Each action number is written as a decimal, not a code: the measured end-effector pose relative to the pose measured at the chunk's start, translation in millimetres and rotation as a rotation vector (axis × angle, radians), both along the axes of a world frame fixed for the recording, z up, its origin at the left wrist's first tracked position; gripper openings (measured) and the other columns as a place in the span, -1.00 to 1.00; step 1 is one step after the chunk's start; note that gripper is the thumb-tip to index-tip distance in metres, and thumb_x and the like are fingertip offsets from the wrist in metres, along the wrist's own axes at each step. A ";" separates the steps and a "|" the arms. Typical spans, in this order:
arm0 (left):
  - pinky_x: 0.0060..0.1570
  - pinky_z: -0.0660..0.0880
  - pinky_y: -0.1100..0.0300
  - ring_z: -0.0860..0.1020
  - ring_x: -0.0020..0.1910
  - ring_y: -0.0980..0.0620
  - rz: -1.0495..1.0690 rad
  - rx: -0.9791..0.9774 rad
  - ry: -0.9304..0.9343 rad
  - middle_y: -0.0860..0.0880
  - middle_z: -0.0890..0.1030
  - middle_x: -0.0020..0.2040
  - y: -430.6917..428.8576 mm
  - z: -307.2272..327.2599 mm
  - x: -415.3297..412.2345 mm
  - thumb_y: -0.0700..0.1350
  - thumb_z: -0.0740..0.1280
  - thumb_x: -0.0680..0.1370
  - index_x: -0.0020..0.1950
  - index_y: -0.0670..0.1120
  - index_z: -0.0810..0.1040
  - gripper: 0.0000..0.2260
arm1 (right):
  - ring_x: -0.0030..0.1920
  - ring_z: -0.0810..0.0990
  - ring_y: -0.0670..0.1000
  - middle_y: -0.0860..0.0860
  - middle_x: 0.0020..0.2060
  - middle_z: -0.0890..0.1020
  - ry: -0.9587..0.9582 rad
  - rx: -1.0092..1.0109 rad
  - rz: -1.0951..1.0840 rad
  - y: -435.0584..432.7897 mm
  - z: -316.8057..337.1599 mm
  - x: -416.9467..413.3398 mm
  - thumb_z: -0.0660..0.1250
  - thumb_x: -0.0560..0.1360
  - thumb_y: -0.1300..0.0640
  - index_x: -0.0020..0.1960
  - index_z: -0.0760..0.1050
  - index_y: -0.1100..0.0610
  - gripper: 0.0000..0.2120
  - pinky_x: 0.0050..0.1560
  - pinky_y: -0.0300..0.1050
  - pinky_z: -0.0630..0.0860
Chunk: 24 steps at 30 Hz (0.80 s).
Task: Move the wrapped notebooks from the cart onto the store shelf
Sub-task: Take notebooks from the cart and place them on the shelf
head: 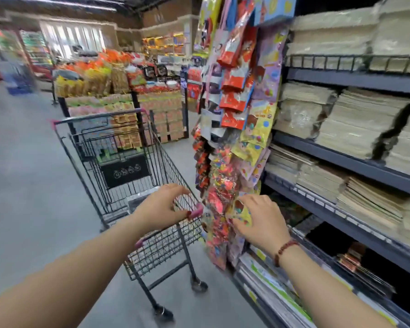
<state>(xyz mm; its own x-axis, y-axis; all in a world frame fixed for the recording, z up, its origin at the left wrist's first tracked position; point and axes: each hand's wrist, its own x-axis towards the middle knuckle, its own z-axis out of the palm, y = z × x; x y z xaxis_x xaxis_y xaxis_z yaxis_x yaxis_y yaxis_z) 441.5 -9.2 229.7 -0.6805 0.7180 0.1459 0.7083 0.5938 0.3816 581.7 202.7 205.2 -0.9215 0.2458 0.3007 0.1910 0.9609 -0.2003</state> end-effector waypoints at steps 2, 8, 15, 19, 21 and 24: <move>0.28 0.39 0.06 0.40 0.29 0.05 0.049 -0.010 0.014 0.06 0.48 0.29 -48.6 9.9 -15.2 0.04 0.36 0.48 0.34 0.06 0.42 -0.57 | 0.30 0.35 0.06 -0.04 0.29 0.45 0.016 0.011 0.042 -41.0 12.5 -26.9 0.24 0.48 -0.16 0.39 0.34 0.00 -0.47 0.30 -0.02 0.29; 0.32 0.35 0.10 0.37 0.34 0.03 0.132 -0.057 0.094 0.02 0.45 0.35 -180.1 30.9 -53.7 0.04 0.35 0.50 0.39 0.02 0.39 -0.53 | 0.30 0.37 0.05 -0.03 0.29 0.47 0.007 0.007 0.121 -155.8 32.5 -95.5 0.25 0.46 -0.20 0.38 0.34 0.01 -0.45 0.30 -0.02 0.30; 0.29 0.33 0.14 0.40 0.31 0.01 0.248 -0.012 0.106 0.00 0.49 0.28 -287.4 32.4 -91.7 0.02 0.39 0.48 0.34 0.00 0.44 -0.56 | 0.29 0.37 0.01 -0.04 0.27 0.47 -0.026 0.005 0.188 -251.4 38.0 -158.7 0.25 0.47 -0.19 0.37 0.35 0.01 -0.47 0.32 -0.06 0.29; 0.30 0.30 0.16 0.37 0.34 0.01 0.264 -0.008 0.098 -0.01 0.46 0.33 -300.3 25.6 -114.8 0.01 0.37 0.50 0.38 -0.02 0.41 -0.54 | 0.29 0.36 -0.02 -0.06 0.27 0.45 -0.077 0.014 0.230 -280.5 35.2 -193.4 0.24 0.49 -0.18 0.39 0.31 0.01 -0.46 0.34 -0.08 0.26; 0.29 0.28 0.18 0.35 0.36 0.01 0.247 -0.033 0.080 -0.01 0.44 0.36 -299.7 20.1 -129.0 0.01 0.35 0.51 0.40 -0.02 0.38 -0.53 | 0.32 0.34 -0.02 -0.07 0.30 0.43 -0.092 0.014 0.241 -287.8 30.9 -213.6 0.24 0.49 -0.19 0.41 0.29 0.00 -0.44 0.37 -0.06 0.25; 0.30 0.26 0.18 0.33 0.36 0.00 0.215 -0.082 0.056 -0.03 0.42 0.37 -296.6 9.0 -159.1 0.00 0.35 0.50 0.41 -0.02 0.36 -0.51 | 0.30 0.35 -0.03 -0.07 0.29 0.44 -0.104 0.011 0.244 -293.5 21.8 -249.5 0.25 0.48 -0.20 0.40 0.30 -0.01 -0.45 0.35 -0.07 0.28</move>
<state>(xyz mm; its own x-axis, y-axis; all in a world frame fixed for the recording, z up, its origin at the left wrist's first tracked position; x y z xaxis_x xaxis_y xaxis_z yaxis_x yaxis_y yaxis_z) 282.4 -305.8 238.7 -0.8117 0.5684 0.1344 0.5807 0.7610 0.2893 332.3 -90.8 227.0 -0.9792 0.0099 0.2025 -0.0275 0.9831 -0.1809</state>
